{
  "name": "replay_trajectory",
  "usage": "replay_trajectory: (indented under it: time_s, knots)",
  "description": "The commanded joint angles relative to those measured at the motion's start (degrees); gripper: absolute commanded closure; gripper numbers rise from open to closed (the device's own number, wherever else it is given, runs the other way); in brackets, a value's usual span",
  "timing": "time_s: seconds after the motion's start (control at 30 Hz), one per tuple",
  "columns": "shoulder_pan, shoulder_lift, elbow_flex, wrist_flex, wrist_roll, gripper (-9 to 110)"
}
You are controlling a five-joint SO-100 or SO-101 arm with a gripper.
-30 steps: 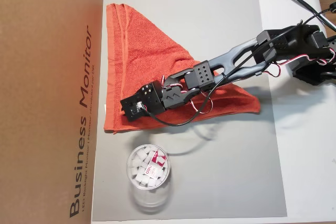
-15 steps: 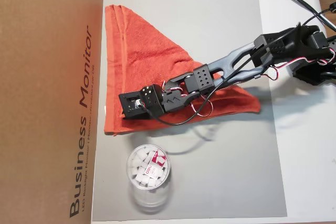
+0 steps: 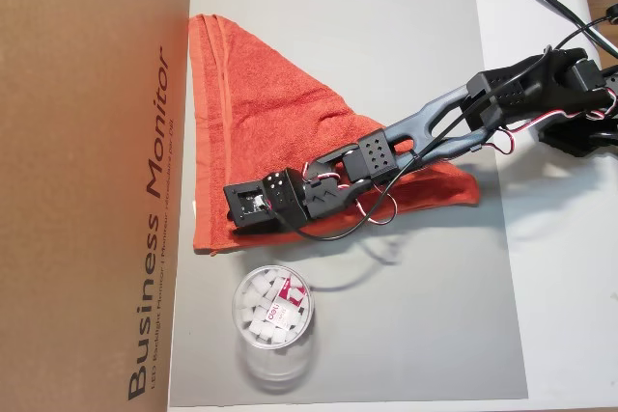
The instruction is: Fold the blanket.
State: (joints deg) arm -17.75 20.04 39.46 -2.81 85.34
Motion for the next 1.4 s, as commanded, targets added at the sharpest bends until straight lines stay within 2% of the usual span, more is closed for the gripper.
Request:
replay_trajectory:
  time_s: [0.0, 0.67, 1.37]
  knots:
    - [-0.88, 1.23, -2.37, -1.05, 2.02, 84]
    - [-1.32, 23.99, 15.38, -0.18, 3.16, 85]
    - [3.34, 61.08, 54.84, -0.26, 4.13, 85]
